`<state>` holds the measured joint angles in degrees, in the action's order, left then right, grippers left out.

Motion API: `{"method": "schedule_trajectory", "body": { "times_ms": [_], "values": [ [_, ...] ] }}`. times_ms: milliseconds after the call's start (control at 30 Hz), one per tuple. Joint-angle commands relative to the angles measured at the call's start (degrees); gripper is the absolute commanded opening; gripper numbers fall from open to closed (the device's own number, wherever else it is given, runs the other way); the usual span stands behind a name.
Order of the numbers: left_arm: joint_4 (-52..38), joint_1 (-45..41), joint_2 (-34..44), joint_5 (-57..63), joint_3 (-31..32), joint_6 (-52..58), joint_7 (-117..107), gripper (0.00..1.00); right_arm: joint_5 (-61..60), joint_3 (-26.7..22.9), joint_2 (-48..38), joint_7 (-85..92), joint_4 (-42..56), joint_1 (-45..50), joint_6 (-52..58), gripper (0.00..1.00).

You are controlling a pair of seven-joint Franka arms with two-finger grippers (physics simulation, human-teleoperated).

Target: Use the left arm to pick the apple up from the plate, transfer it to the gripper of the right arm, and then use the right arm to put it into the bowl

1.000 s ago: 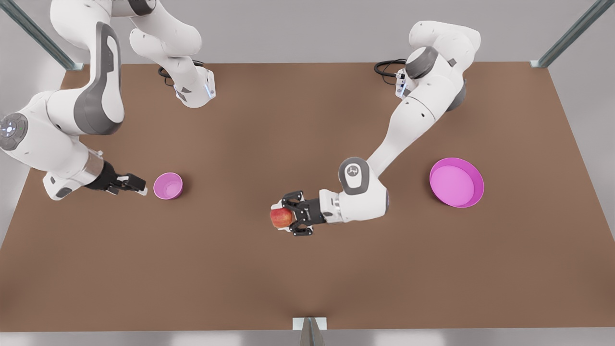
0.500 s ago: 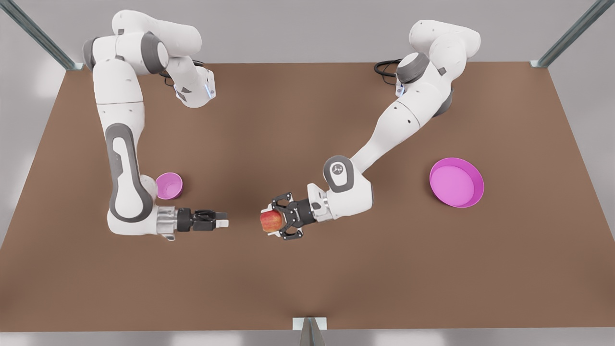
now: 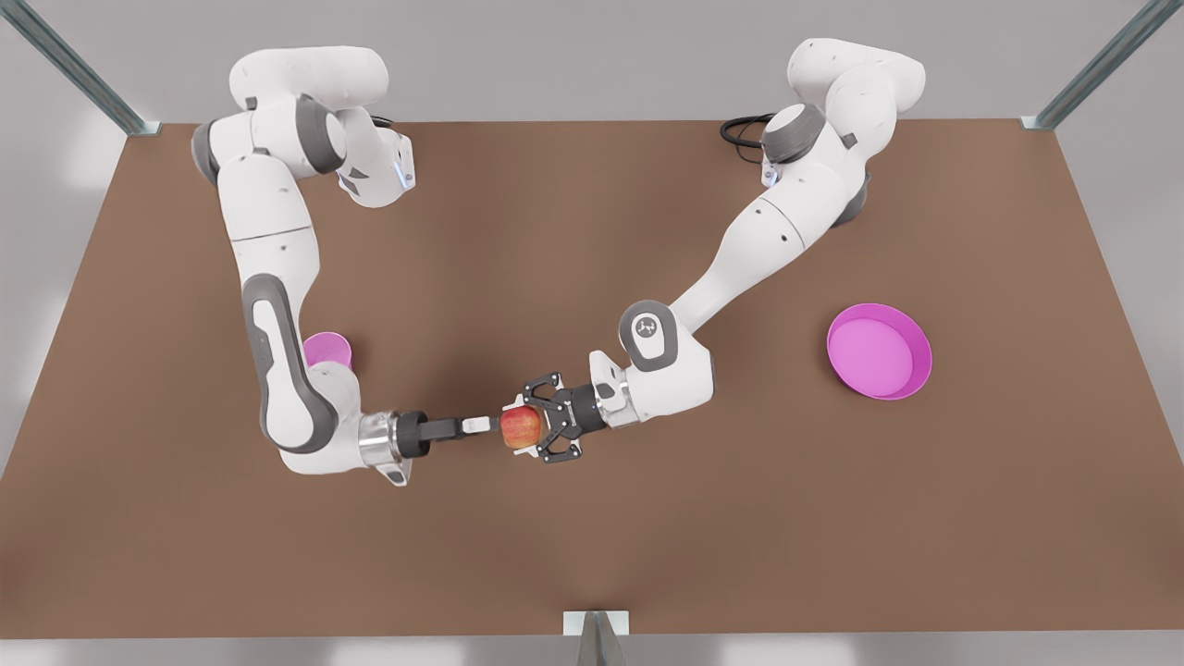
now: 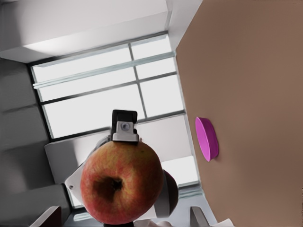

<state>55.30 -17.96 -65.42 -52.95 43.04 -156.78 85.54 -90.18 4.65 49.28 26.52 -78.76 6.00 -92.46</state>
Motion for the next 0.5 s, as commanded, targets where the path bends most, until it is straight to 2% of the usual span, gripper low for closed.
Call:
{"method": "schedule_trajectory", "body": {
  "times_ms": [0,467],
  "values": [
    [0.0,-0.2,0.1,-0.1,0.0,-0.2,7.0,0.75,-0.2,0.0,1.0,14.9,1.5,0.1,0.4,1.00],
    [0.0,-1.1,-0.2,-0.4,0.0,-1.1,7.0,0.75,-1.2,0.5,1.6,11.8,3.1,2.5,-2.6,1.00]
  ]
}}
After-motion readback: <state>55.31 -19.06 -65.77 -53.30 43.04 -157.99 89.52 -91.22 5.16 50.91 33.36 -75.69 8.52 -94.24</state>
